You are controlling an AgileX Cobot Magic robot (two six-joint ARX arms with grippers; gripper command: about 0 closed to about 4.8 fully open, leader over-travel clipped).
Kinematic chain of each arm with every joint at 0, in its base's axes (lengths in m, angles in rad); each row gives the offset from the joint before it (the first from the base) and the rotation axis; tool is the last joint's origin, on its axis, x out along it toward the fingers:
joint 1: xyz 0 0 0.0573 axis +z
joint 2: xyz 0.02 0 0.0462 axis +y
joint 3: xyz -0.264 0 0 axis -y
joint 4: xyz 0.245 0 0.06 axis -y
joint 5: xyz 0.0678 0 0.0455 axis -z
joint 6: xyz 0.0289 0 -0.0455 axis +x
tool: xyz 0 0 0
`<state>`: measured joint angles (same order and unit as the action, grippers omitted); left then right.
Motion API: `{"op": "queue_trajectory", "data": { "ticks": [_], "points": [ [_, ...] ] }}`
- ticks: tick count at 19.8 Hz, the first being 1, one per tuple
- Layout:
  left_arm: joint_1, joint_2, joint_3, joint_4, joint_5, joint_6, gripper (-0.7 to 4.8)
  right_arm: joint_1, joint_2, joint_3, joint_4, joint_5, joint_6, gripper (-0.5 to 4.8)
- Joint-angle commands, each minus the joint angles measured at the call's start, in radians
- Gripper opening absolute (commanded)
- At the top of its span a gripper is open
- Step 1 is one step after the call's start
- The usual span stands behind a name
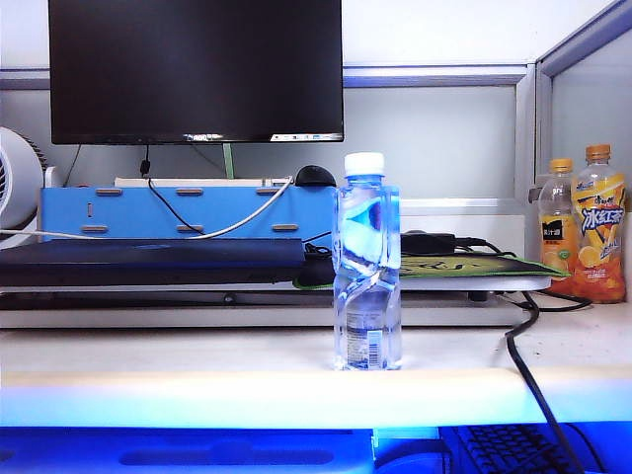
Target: Pick up the mineral water bottle and place it on the laptop.
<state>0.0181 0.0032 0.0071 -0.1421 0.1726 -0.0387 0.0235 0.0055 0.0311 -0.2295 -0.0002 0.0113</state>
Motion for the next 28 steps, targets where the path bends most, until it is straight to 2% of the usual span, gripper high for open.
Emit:
{"op": "queue_trajectory", "data": {
  "ticks": [1,16,18,20,22,26,28],
  "points": [
    [0.001,-0.002,0.000,-0.006,0.007,0.001,-0.02,0.000,0.000,-0.002,-0.006,0.001,0.004,0.00],
    [0.001,-0.002,0.000,-0.006,0.007,0.002,-0.02,0.000,0.000,-0.002,0.008,-0.002,0.004,0.00],
    [0.001,-0.002,0.000,-0.006,0.007,0.002,-0.02,0.000,0.000,-0.001,0.086,-0.007,0.091,0.00],
    [0.001,-0.002,0.000,-0.006,0.007,0.002,-0.02,0.000,0.003,0.011,0.177,-0.109,0.220,0.00],
    [0.001,-0.002,0.000,-0.006,0.007,0.002,-0.02,0.000,0.038,0.061,0.177,-0.222,0.285,0.00],
    [0.001,-0.002,0.000,-0.006,0.007,0.002,-0.02,0.000,0.295,0.205,0.174,-0.430,0.275,-0.01],
    [0.001,-0.002,0.000,-0.006,0.007,0.001,-0.02,0.002,0.463,0.274,0.177,-0.587,0.269,0.00]
  ]
}}
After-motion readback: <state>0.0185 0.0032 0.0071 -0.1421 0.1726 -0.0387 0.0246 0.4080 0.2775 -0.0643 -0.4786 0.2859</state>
